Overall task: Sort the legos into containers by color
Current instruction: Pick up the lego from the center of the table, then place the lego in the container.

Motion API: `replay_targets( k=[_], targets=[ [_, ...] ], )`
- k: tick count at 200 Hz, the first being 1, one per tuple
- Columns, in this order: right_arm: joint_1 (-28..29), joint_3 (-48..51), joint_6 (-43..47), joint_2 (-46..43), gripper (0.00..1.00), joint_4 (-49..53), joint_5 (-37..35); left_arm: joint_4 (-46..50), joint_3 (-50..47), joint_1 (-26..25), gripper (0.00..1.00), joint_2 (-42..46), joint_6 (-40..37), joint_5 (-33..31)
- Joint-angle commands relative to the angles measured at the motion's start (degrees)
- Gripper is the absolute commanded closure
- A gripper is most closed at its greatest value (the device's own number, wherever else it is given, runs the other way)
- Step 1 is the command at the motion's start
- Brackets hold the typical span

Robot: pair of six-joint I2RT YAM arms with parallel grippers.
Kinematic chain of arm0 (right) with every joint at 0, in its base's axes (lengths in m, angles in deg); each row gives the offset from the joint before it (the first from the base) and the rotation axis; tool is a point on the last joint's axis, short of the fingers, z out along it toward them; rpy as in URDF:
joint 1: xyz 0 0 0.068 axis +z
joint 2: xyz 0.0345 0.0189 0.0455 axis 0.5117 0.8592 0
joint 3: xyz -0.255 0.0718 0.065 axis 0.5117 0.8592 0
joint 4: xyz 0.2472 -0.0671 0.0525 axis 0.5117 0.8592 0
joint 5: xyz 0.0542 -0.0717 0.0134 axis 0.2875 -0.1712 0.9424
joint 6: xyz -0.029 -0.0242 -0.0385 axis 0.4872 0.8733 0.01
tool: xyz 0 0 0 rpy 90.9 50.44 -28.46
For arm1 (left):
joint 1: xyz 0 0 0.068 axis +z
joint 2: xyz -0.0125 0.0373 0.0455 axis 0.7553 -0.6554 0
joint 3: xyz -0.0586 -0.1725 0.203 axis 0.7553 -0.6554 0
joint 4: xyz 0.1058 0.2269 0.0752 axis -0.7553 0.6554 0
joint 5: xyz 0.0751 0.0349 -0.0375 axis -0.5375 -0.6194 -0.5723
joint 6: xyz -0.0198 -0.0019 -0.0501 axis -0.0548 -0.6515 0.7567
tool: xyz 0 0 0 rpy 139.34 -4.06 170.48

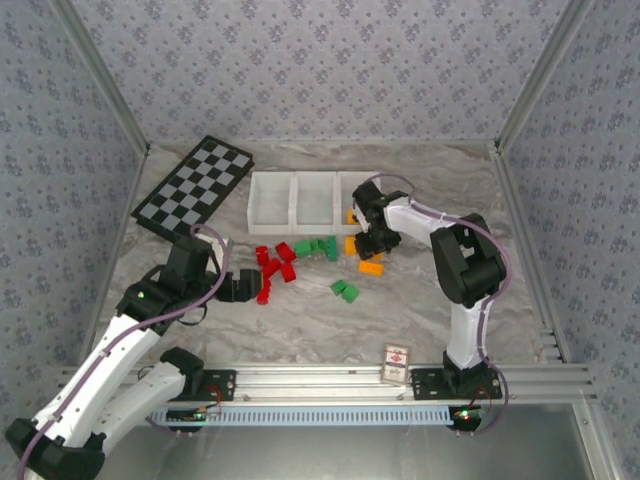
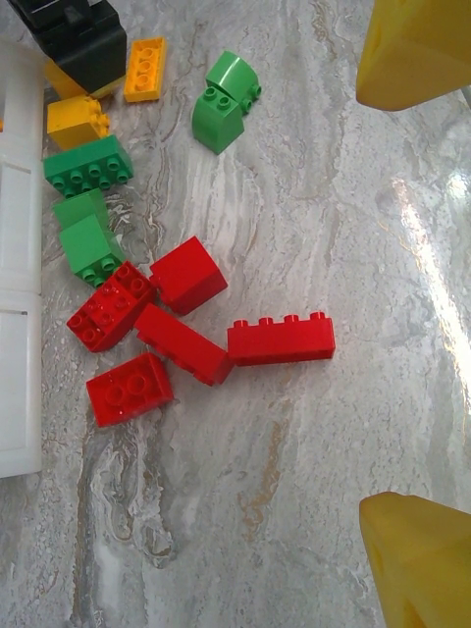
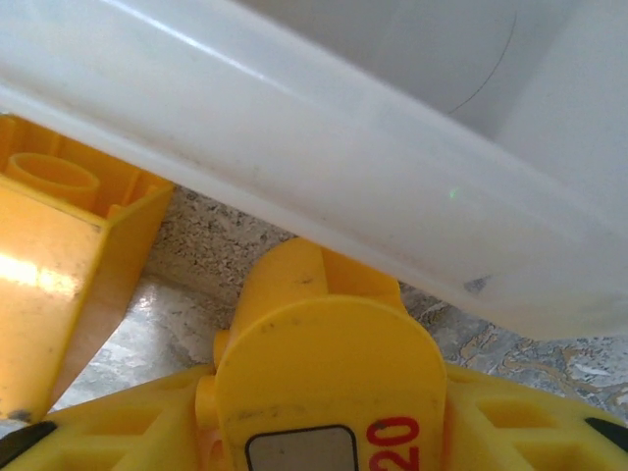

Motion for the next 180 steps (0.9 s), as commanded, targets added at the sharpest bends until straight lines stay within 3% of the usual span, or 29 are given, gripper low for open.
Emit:
replay_targets(
  k=[1, 28, 100, 180],
  targets=[
    [0.9, -1.6, 0.3, 0.1, 0.51, 1.8, -1.9, 0.1, -0.3, -0.3, 0.00, 0.5, 0.4, -0.7],
    [2.0, -1.8, -0.8, -2.2, 0.59, 3.5, -2.7, 0.0, -0.4, -0.4, 0.00, 0.4, 0.4, -0.7],
    [0.8, -9.8, -6.4, -8.5, 0.60, 7.7, -0.6, -0.1, -0.3, -0.3, 0.00, 0.4, 0.4, -0.6],
    [-6.5, -31.2, -14.5, 6.0, 0.63, 10.2, 11.8, -0.1, -0.3, -0.9, 0.00, 1.0, 0.4, -0.7]
  ],
)
